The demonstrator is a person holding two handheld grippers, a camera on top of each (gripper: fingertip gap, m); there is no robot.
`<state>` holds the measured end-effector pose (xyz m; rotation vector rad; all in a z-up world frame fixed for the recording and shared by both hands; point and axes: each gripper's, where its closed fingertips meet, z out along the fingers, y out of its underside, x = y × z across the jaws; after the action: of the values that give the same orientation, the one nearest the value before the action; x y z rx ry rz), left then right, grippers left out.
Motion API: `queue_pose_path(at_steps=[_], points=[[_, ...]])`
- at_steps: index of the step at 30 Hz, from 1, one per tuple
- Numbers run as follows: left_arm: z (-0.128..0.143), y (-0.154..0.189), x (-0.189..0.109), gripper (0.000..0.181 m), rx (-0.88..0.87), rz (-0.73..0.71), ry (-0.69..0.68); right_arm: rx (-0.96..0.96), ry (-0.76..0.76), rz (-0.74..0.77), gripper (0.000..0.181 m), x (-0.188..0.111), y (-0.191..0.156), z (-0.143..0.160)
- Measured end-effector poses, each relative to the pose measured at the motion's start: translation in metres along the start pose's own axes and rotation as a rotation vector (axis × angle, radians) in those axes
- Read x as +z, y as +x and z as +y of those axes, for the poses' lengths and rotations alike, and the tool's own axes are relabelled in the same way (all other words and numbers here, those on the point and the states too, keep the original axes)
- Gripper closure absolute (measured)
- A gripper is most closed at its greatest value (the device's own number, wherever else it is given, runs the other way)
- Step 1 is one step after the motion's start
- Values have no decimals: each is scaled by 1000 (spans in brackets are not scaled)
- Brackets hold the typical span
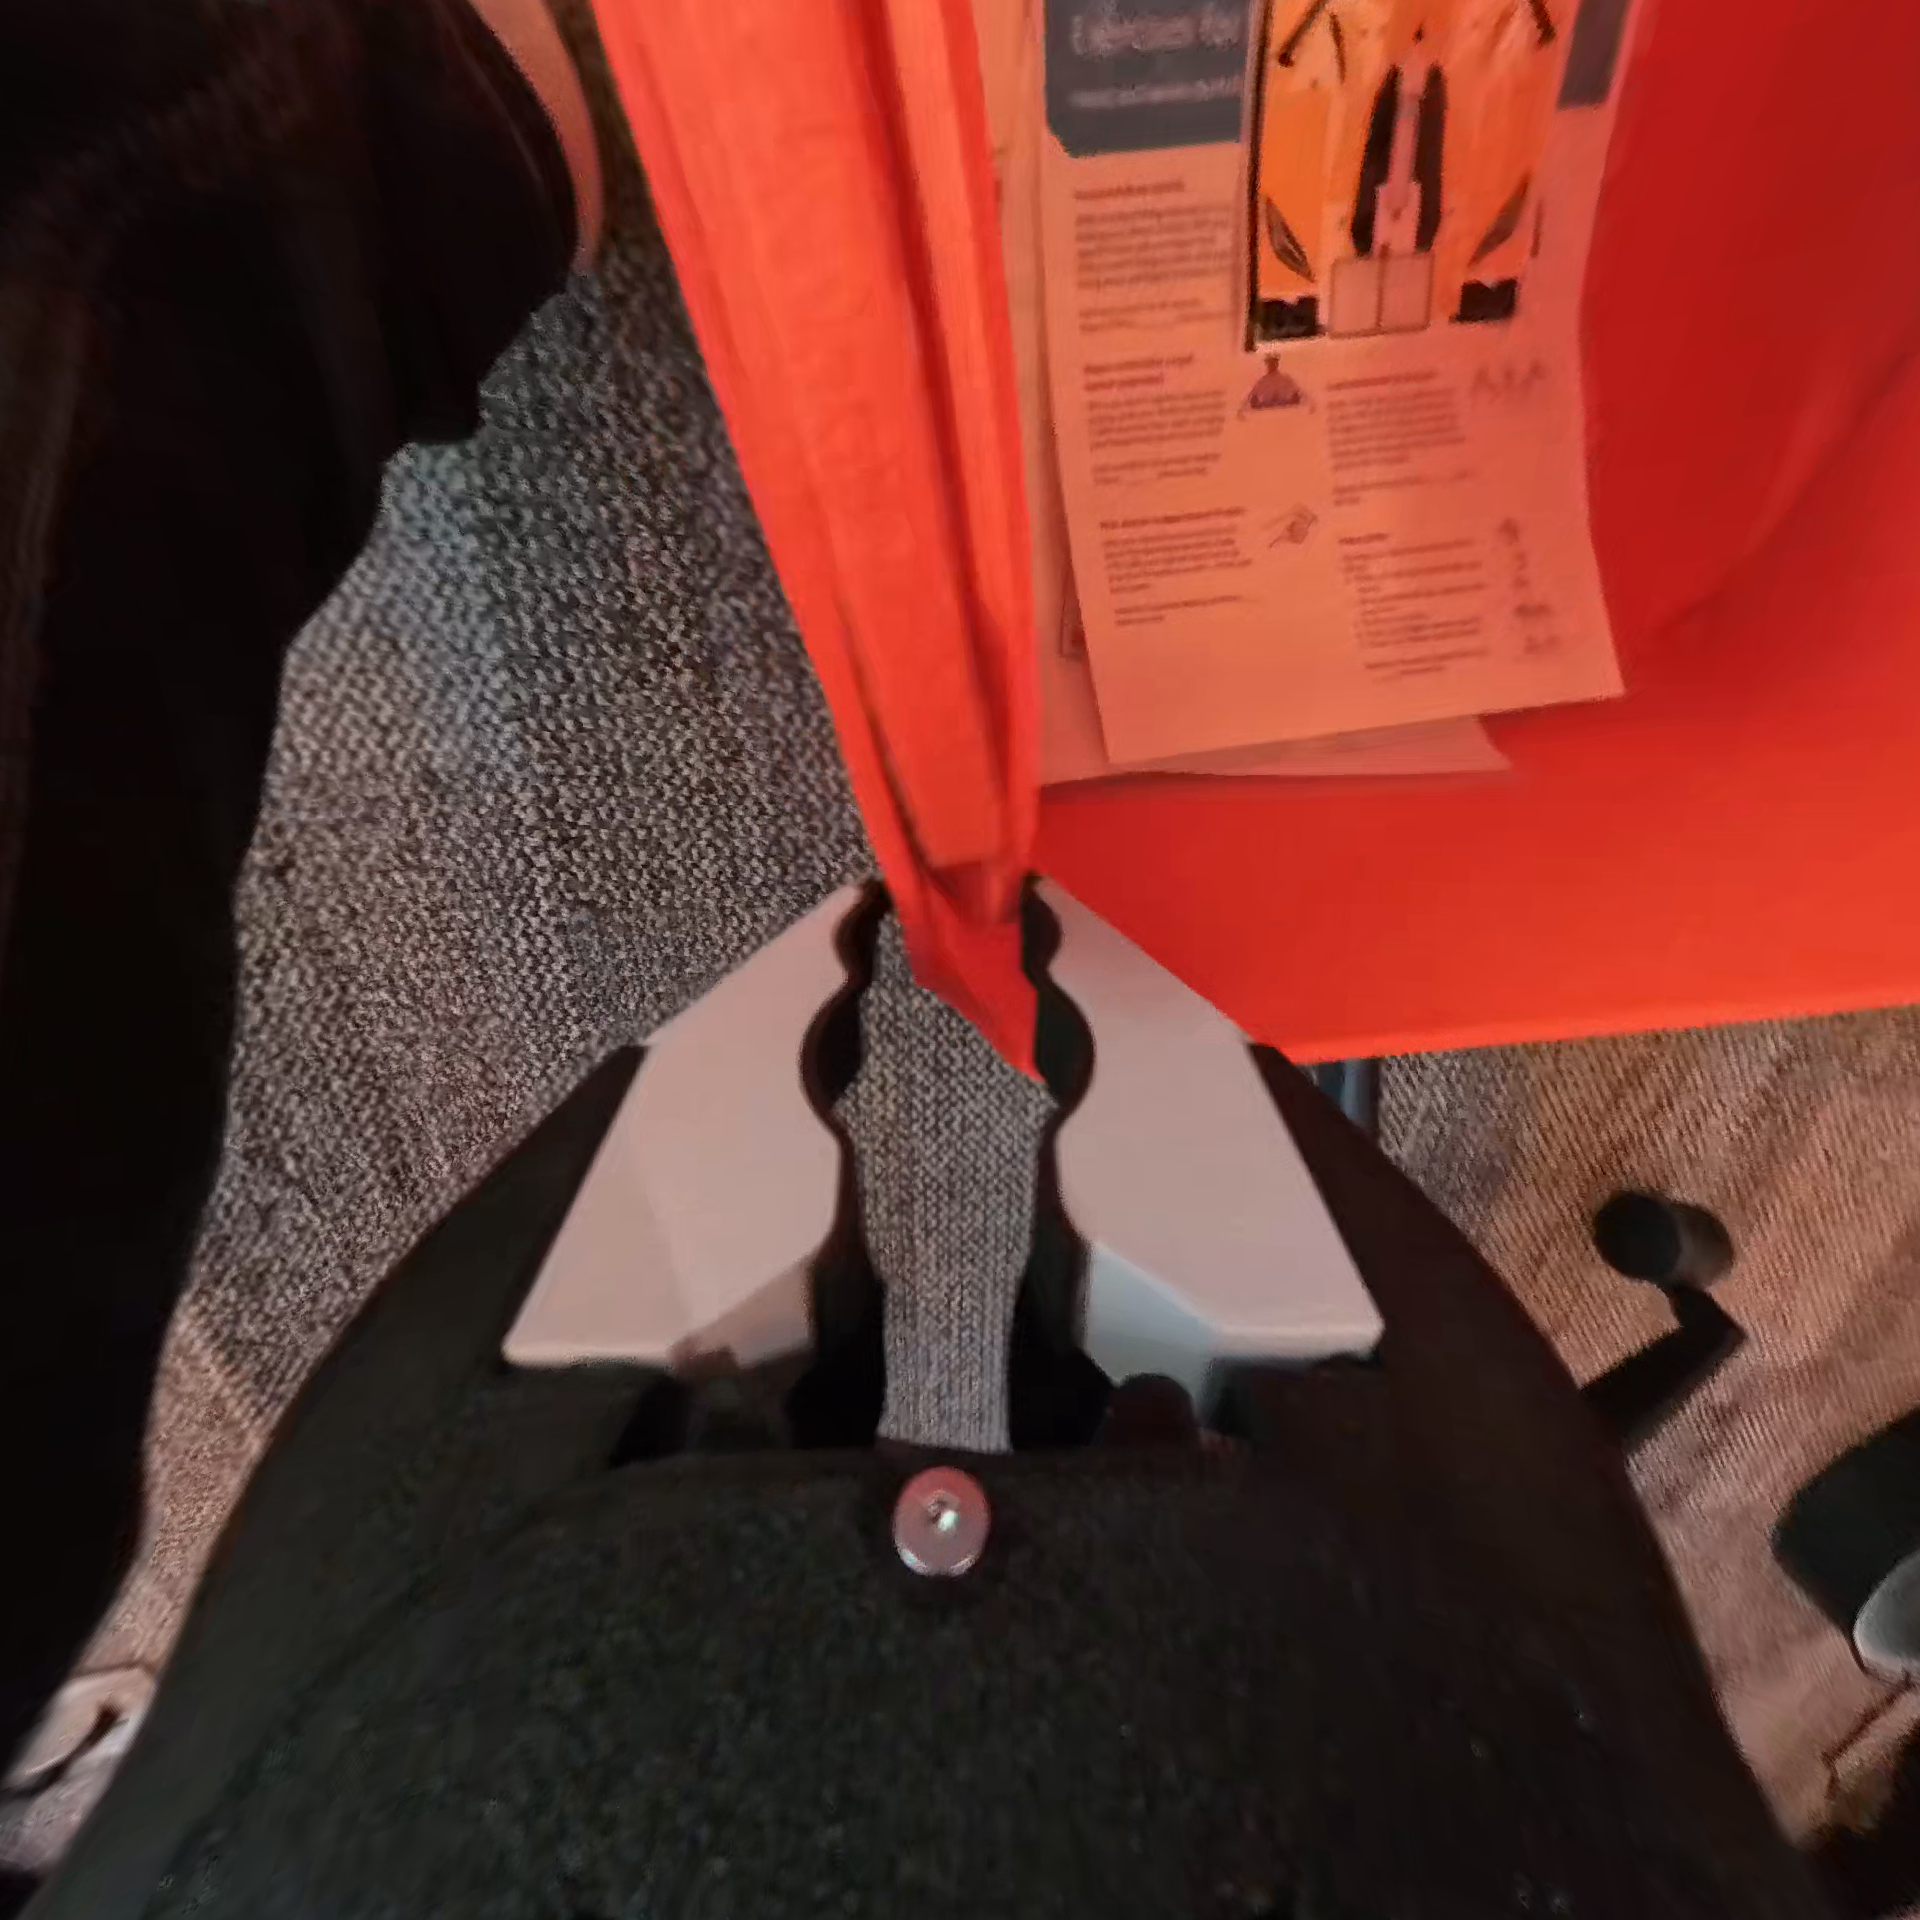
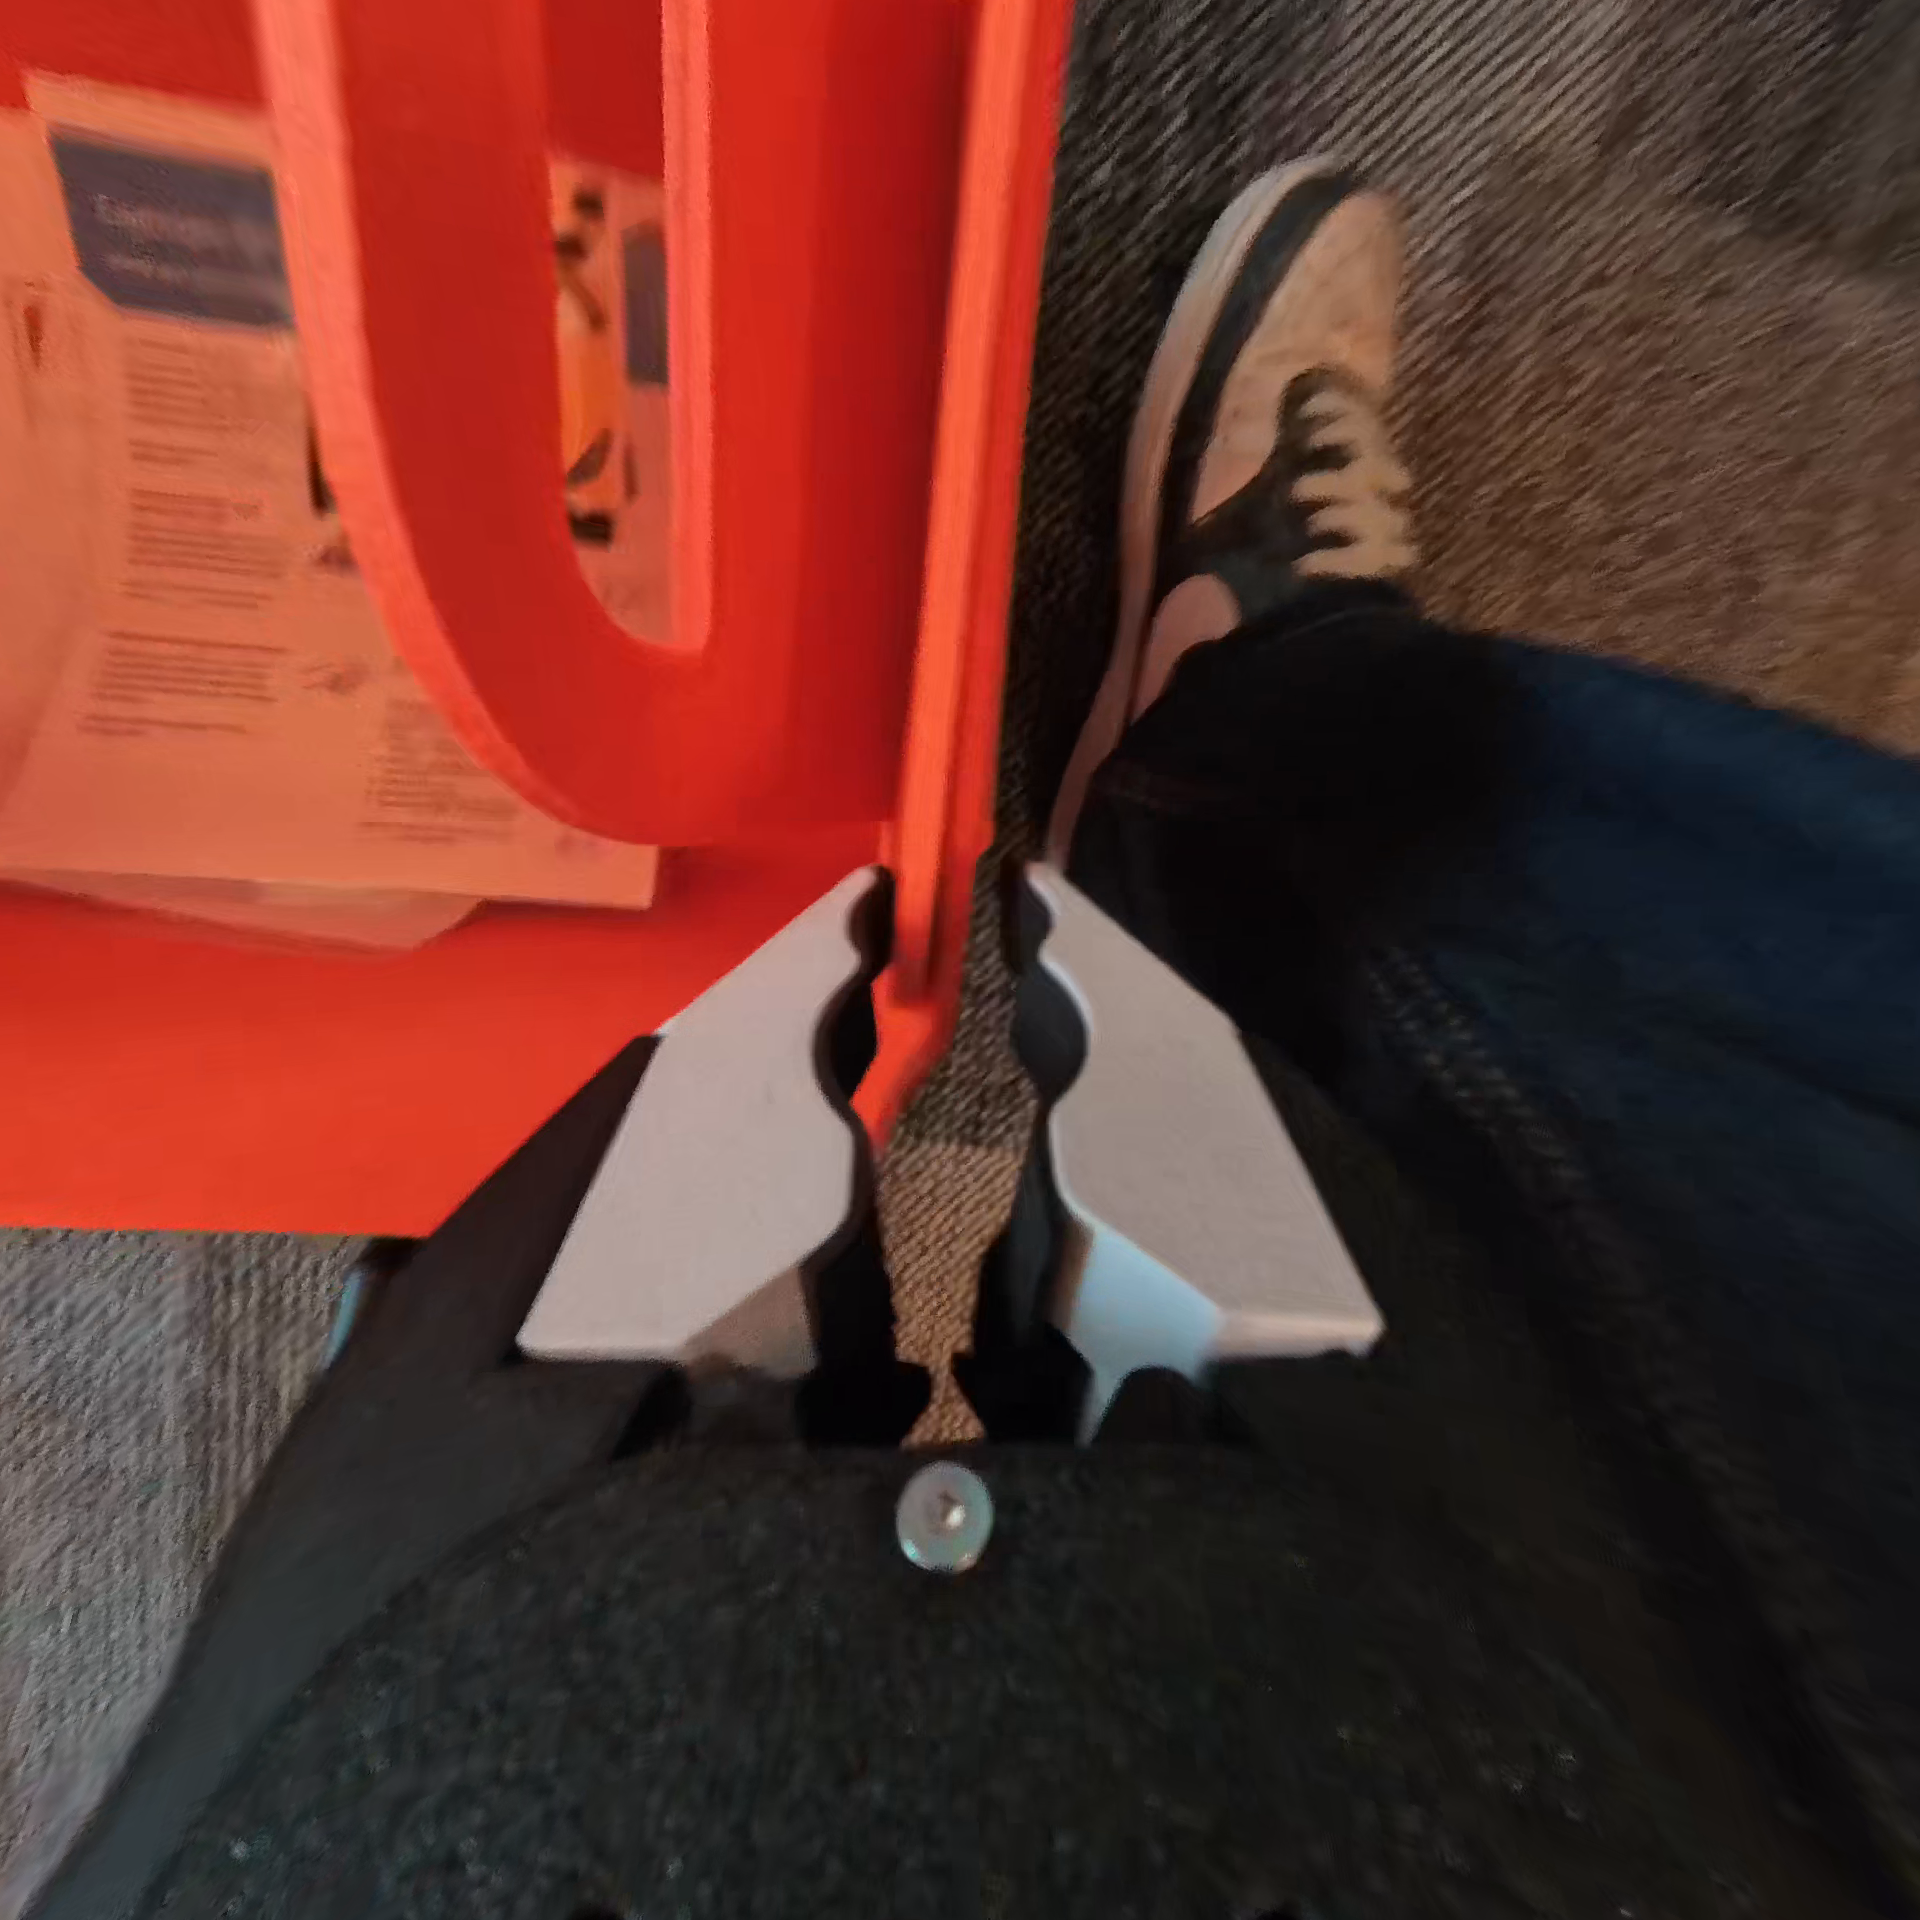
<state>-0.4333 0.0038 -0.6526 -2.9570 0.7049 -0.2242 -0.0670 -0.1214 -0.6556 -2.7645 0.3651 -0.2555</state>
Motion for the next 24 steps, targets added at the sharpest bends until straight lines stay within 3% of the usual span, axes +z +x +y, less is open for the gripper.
queue_pose_path(at_steps=[2,4,5,7,9,11,14,16,18,21,24], points=[[-9,4,-13,145,12,47,18,58,127,35,134,-28,9,-40],[-30,10,-38,140,-44,129,81,70,324,-132,120,-71,-17,-104],[-46,11,-55,140,-68,167,126,18,405,-307,119,-96,-50,-132],[-86,8,-90,140,-83,208,234,-149,402,-591,116,-131,-119,-159],[-127,6,-121,140,-37,257,313,-281,260,-742,110,-127,-174,-156],[-161,10,-139,140,33,332,333,-327,38,-909,106,-100,-226,-133],[-186,26,-148,140,31,481,277,-462,-259,-820,93,-2,-255,-74],[-195,40,-151,141,0,557,313,-471,-453,-658,88,73,-235,-31],[-190,47,-138,141,64,530,264,-261,-641,-586,86,123,-205,4],[-187,42,-120,140,158,464,199,-16,-737,-494,84,166,-160,31],[-192,18,-110,140,166,387,170,-30,-790,-459,76,186,-132,53]])
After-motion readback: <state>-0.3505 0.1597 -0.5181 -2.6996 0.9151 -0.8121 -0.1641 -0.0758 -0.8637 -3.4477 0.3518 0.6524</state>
